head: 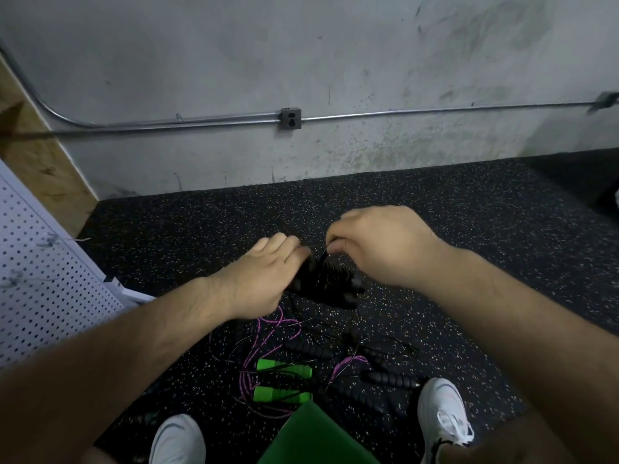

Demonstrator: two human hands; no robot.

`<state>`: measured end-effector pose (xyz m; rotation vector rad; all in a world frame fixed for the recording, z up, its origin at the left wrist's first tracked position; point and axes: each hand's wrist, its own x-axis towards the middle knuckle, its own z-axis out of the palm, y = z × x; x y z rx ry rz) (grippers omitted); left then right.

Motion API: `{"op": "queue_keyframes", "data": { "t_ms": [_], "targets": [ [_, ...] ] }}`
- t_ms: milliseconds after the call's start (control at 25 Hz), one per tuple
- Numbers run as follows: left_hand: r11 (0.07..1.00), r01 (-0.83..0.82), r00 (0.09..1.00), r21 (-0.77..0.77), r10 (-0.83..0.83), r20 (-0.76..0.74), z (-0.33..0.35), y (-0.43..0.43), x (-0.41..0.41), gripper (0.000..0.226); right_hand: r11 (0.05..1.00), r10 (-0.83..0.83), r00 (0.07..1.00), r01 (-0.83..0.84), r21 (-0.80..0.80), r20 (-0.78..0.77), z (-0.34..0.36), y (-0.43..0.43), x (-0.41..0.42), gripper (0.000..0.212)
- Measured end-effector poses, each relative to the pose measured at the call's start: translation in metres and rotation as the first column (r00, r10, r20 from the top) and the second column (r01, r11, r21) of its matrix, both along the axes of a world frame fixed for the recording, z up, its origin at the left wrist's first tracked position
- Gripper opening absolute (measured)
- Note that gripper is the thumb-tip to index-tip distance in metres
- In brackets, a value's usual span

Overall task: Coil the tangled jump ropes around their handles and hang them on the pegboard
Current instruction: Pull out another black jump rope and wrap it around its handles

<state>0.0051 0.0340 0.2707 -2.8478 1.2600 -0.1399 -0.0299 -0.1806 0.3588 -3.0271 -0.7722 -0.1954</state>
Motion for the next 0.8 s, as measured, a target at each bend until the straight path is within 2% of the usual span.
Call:
{"op": "queue_keyframes", "data": {
  "t_ms": [80, 160, 200, 240, 280, 320, 400, 440, 560, 680, 800],
  "targets": [
    [0.993, 0.072, 0.994, -0.089, -0.079, -0.076, 0.008, -0.009, -0.013, 0.071, 0.998, 0.011, 0.999, -0.008, 0.060, -0.048, -0.009, -0.022, 0.021, 0.021],
    [0.967, 0.061, 0.972, -0.249, -0.115, -0.206, 0.017, -0.016, -0.025, 0.075, 0.986, -0.007, 0.987, 0.033, 0.162, -0.159, -0.018, -0.040, 0.036, 0.019],
    [0.941, 0.021, 0.949, -0.339, -0.125, -0.289, 0.022, -0.019, -0.030, 0.079, 0.951, -0.001, 0.962, 0.085, 0.298, -0.273, -0.024, -0.046, 0.040, 0.020],
    [0.902, -0.046, 0.912, -0.429, -0.137, -0.386, 0.025, -0.020, -0.032, 0.085, 0.857, 0.029, 0.907, 0.195, 0.478, -0.421, -0.027, -0.045, 0.038, 0.018],
    [0.847, -0.139, 0.866, -0.513, -0.148, -0.478, 0.027, -0.020, -0.032, 0.091, 0.752, 0.072, 0.842, 0.306, 0.583, -0.535, -0.031, -0.040, 0.035, 0.016],
    [0.774, -0.228, 0.834, -0.590, -0.158, -0.529, 0.030, -0.020, -0.029, 0.095, 0.718, 0.082, 0.803, 0.363, 0.593, -0.590, -0.036, -0.030, 0.029, 0.022],
    [0.645, -0.355, 0.846, -0.677, -0.087, -0.527, 0.032, -0.017, -0.019, 0.089, 0.791, 0.025, 0.815, 0.338, 0.509, -0.578, -0.053, 0.001, 0.016, 0.030],
    [0.632, -0.381, 0.869, -0.675, -0.004, -0.495, 0.032, -0.015, -0.014, 0.085, 0.801, 0.013, 0.845, 0.311, 0.511, -0.535, -0.060, 0.016, 0.012, 0.027],
    [0.682, -0.425, 0.882, -0.596, 0.163, -0.443, 0.026, -0.012, -0.004, 0.083, 0.777, 0.023, 0.923, 0.226, 0.588, -0.385, -0.069, 0.043, 0.010, 0.013],
    [0.660, -0.499, 0.817, -0.561, 0.144, -0.558, 0.023, -0.009, -0.004, 0.083, 0.807, 0.013, 0.945, 0.183, 0.562, -0.328, -0.065, 0.046, 0.011, 0.019],
    [0.631, -0.498, 0.826, -0.595, 0.136, -0.547, 0.023, -0.008, -0.007, 0.075, 0.811, -0.001, 0.959, 0.166, 0.562, -0.282, -0.063, 0.048, 0.008, 0.026]
  ]
}}
